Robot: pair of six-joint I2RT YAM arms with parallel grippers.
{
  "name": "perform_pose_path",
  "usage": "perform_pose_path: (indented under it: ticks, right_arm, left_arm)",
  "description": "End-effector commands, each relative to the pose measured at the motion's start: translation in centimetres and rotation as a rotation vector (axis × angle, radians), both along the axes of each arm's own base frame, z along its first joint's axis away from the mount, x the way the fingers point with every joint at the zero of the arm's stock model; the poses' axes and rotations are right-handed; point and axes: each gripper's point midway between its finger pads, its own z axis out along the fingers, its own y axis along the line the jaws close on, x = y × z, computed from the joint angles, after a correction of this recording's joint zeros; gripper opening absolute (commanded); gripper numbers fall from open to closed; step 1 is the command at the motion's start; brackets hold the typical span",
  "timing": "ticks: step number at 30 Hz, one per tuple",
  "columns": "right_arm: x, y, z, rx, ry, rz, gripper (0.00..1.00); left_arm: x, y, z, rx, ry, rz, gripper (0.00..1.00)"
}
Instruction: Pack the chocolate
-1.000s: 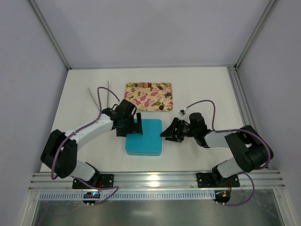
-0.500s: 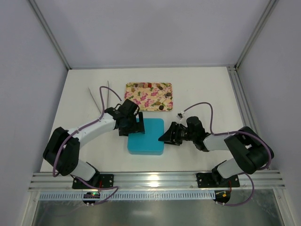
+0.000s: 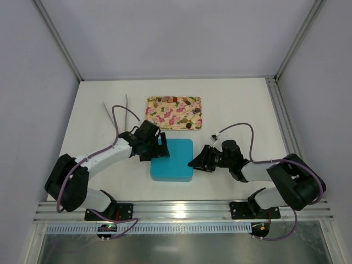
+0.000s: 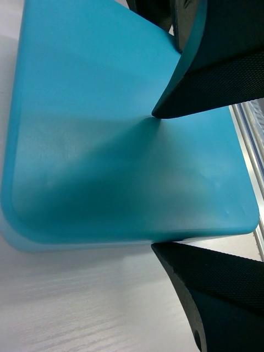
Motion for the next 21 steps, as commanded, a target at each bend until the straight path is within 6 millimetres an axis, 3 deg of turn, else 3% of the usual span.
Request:
perform_pose_path:
  ticks: [1,2,4,7,14,16,21]
  right_arm:
    - [-1.3,-1.5,-2.3,-0.115,0.049,-0.022,0.52]
    - [-0.4,-1.4,-0.9,-0.112,-0.007,-0.028,0.55]
    - [0.2,-1.6,-0.5,-0.151,-0.021,-0.041,0.66]
    - [2.9,-1.6,1.6,-0.157,-0.092,-0.078,0.72]
    - [7.3,-0.4,4.9,-0.133,-0.174,-0.091,0.74]
    - [7.9,-0.3,4.5,-0.149,-0.162,-0.097,0.74]
    - [8.9,-0.6,3.4,-0.185,-0.153,-0.118,0.74]
  left_arm:
    - [-6.1,4.7,-5.1,0.209,0.206,-0.024,0.85]
    - [-6.1,4.8,-4.9,0.21,0.204,-0.025,0.87]
    - [-5.7,4.8,-3.7,0.209,0.175,-0.036,0.89]
    - [-4.6,4.4,-1.9,0.209,0.137,-0.058,0.93]
    - [-1.2,3.3,2.6,0.203,0.034,-0.077,0.98]
    - [-0.1,3.1,3.7,0.198,0.009,-0.071,0.98]
    - [2.2,3.8,3.8,0.214,0.014,-0.048,0.98]
